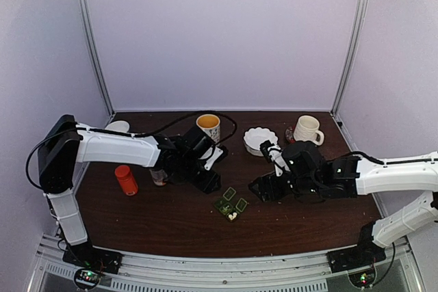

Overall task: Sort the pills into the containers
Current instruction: Hold the pill container at the center of the board.

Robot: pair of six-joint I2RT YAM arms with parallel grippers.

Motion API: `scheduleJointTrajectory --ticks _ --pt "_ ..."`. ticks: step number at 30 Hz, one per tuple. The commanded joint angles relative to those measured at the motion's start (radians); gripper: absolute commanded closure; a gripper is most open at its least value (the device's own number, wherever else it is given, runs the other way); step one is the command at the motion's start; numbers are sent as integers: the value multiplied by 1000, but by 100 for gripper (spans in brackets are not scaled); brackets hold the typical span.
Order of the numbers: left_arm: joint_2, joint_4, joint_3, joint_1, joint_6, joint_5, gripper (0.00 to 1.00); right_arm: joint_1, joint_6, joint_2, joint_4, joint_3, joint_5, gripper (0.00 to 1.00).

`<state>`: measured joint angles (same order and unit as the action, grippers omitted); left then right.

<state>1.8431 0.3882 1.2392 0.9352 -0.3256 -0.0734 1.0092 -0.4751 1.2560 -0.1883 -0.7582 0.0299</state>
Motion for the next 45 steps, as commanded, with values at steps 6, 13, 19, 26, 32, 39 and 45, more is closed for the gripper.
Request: scheduleJointTrajectory --ticks 6,13,19,26,32,39,45 --pt "57 -48 27 54 -12 -5 54 -6 -57 52 83 43 -21 21" --pt "91 -13 50 54 -12 -2 57 -6 -57 85 104 47 -60 23" --pt "106 2 52 57 -15 6 59 -6 -42 83 111 52 -66 24" --pt "124 22 76 67 -18 9 64 -6 -52 100 149 70 -108 25" --pt "136 49 89 86 -15 34 65 -6 -68 119 185 84 -152 27" --pt "148 53 88 87 -22 41 67 -6 -74 153 243 91 -202 29" --pt "154 60 88 88 -32 42 68 -5 -82 181 291 102 -231 31"
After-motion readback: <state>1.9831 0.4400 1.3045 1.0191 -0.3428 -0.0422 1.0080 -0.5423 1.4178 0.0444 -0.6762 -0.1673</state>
